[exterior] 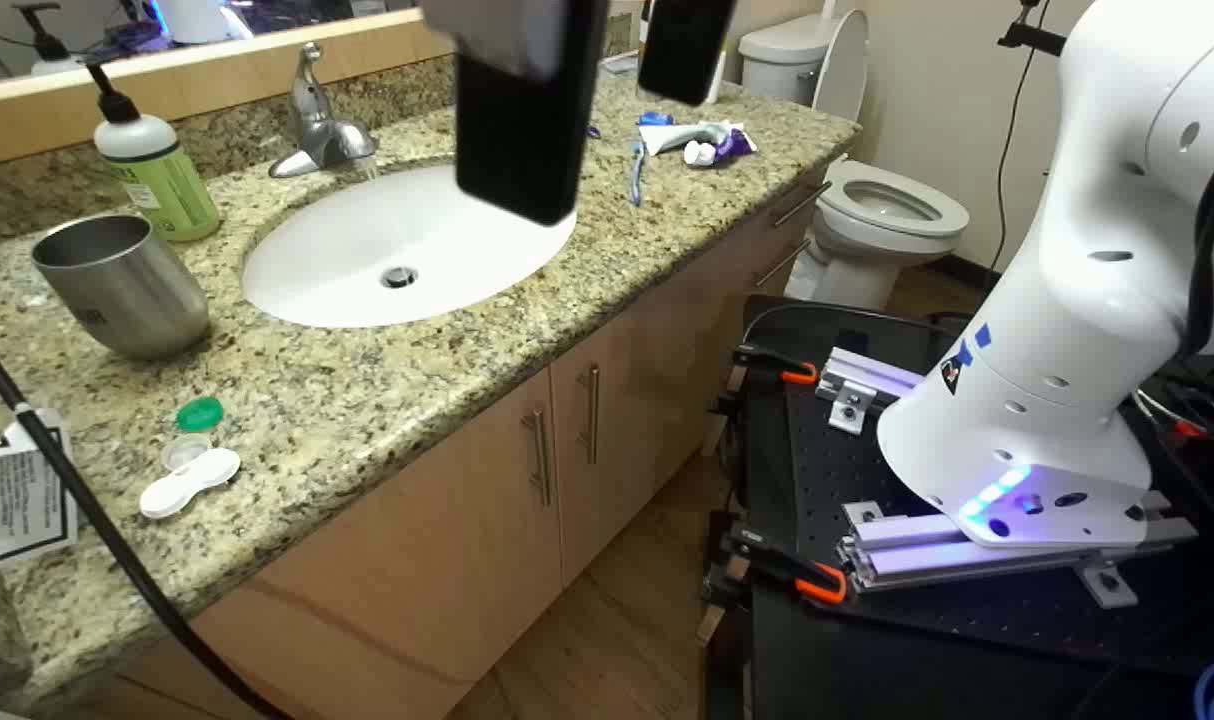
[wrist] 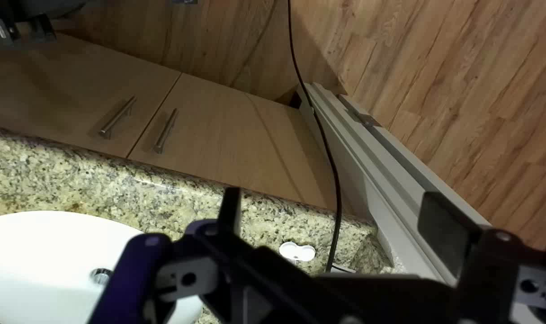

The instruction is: Place the toothbrush in the cup then put it back on the counter

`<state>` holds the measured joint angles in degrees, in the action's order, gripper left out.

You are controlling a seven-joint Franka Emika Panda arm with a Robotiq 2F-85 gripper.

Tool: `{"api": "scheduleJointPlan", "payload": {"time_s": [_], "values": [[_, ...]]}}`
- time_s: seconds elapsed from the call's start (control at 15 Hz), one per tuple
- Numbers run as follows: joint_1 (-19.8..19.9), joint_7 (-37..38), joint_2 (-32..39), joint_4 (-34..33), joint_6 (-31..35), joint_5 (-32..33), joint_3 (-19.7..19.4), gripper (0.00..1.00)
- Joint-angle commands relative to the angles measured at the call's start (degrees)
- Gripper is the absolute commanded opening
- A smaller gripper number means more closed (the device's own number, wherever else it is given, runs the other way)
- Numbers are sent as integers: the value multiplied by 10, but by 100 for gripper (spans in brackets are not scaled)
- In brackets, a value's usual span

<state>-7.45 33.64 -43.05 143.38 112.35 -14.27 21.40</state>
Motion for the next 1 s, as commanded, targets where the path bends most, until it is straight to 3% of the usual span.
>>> {"api": "scheduleJointPlan", "payload": {"time_s": [0.0,0.33,0.4,0.93], "values": [[-3,2,1,-1,-1,2,-2,100],[-3,2,1,-1,-1,2,-2,100],[12,13,6,3,7,5,-6,100],[143,23,-41,67,-1,9,-192,100]]}}
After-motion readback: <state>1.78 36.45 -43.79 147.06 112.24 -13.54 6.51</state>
